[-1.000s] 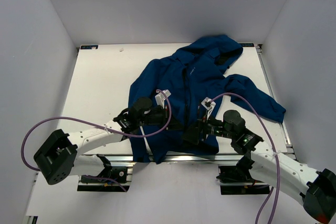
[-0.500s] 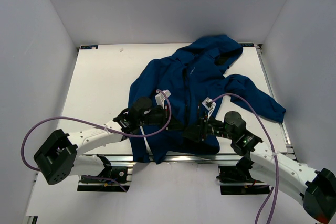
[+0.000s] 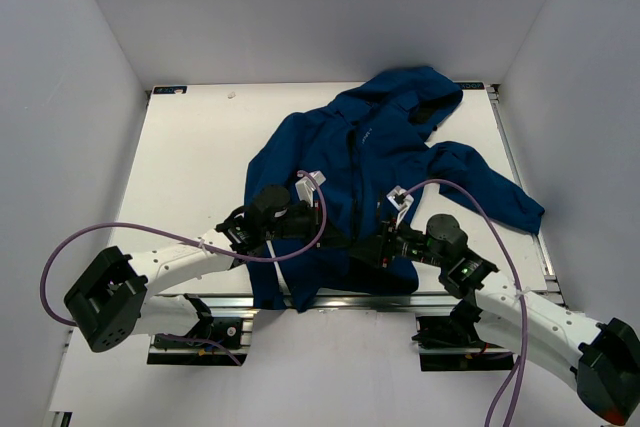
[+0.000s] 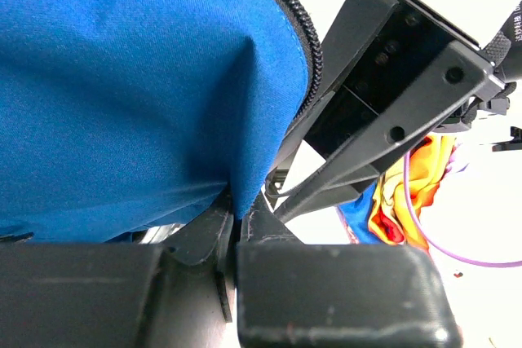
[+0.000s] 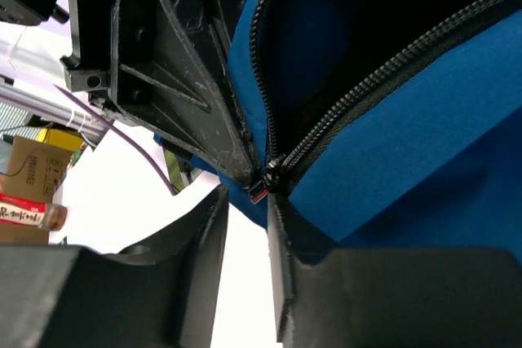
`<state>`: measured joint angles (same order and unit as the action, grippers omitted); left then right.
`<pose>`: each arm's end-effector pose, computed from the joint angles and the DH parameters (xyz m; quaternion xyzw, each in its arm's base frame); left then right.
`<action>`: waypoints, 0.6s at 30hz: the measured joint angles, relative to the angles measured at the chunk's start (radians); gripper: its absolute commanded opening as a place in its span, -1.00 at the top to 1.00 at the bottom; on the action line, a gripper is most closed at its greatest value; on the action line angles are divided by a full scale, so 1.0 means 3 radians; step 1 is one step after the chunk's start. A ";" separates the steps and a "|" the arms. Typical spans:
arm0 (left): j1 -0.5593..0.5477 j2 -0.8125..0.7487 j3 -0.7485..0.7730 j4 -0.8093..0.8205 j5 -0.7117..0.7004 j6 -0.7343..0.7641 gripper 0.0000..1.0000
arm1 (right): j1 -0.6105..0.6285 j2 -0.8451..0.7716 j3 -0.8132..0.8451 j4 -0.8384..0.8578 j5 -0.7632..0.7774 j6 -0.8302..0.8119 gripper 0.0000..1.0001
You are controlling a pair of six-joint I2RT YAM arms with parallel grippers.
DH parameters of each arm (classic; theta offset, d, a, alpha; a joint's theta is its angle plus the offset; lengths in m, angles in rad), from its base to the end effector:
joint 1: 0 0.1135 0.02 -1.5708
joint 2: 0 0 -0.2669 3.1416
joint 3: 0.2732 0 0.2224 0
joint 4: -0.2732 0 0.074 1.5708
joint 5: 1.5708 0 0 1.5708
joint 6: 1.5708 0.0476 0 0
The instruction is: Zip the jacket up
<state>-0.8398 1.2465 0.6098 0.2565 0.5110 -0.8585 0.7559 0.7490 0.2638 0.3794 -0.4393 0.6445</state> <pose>0.1496 -0.2017 0.2445 0.1342 0.8024 -0.5455 0.2013 0.1014 0.1234 0.2361 -0.1859 0.7164 0.5444 0.3947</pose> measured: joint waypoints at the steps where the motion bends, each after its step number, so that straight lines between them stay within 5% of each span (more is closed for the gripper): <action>1: 0.0000 0.0000 0.0000 -0.0001 0.0001 0.0000 1.00 | 0.0000 0.0005 -0.0003 0.0008 0.0011 0.0011 0.40; 8: 0.0001 -0.0006 -0.0019 0.0031 -0.0001 0.0000 1.00 | 0.0000 0.0066 -0.0061 0.0193 0.0051 0.0102 0.42; 18: 0.0004 -0.0010 -0.0043 0.0048 -0.0009 -0.0018 1.00 | 0.0000 0.0083 -0.0164 0.0369 0.0066 0.0206 0.82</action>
<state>-0.8387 1.2434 0.5968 0.2710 0.5083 -0.8639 0.7559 0.7738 0.2146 0.4900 -0.4194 0.7063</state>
